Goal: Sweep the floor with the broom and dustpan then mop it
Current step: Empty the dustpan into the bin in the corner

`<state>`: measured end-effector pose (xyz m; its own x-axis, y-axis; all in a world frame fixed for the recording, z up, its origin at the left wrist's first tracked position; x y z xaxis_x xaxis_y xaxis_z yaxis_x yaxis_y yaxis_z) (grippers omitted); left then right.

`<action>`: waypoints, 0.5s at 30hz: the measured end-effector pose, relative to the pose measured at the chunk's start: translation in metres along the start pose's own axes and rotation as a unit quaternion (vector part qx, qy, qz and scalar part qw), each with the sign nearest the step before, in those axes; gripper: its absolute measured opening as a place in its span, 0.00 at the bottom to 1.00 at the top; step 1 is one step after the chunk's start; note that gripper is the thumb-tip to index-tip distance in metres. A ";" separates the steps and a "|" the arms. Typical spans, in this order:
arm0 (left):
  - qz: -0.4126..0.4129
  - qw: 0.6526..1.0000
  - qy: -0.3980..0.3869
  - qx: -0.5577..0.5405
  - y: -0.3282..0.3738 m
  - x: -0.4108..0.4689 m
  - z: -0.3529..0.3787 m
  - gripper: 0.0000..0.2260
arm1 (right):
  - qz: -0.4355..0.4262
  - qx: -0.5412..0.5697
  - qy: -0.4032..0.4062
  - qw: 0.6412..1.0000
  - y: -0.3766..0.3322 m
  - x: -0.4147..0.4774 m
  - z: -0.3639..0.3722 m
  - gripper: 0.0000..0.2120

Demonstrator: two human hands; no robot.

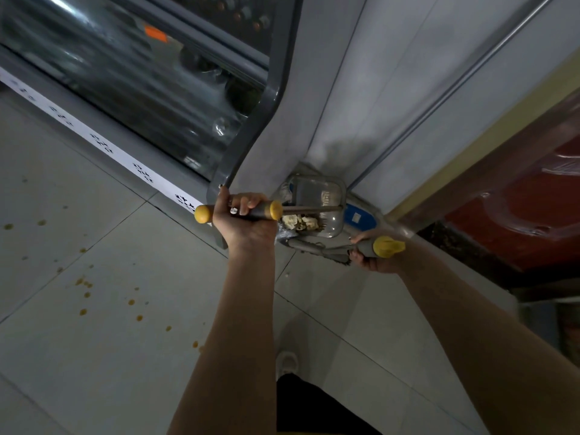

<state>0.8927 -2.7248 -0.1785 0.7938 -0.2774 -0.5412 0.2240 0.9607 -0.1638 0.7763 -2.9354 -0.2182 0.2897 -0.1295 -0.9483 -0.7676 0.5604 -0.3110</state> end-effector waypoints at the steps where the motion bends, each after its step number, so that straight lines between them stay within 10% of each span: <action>1: -0.001 1.000 -0.001 -0.002 0.000 0.000 0.000 0.24 | -0.002 0.001 -0.003 1.000 0.000 0.001 -0.003 0.02; 15: -0.010 0.999 -0.036 -0.016 -0.017 -0.008 0.015 0.25 | 0.019 0.022 0.023 0.999 -0.001 0.003 -0.018 0.02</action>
<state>0.8907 -2.7383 -0.1593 0.8282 -0.2948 -0.4765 0.2239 0.9537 -0.2009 0.7676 -2.9510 -0.2215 0.2329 -0.1442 -0.9618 -0.7512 0.6013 -0.2720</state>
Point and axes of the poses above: each hand's wrist, its own x-axis towards the middle knuckle, its own z-axis out of the palm, y = z × x, the point moved 1 cm from there along x, towards the middle knuckle, and after that the axes turned 7 degrees about z, right-handed, at the moved point
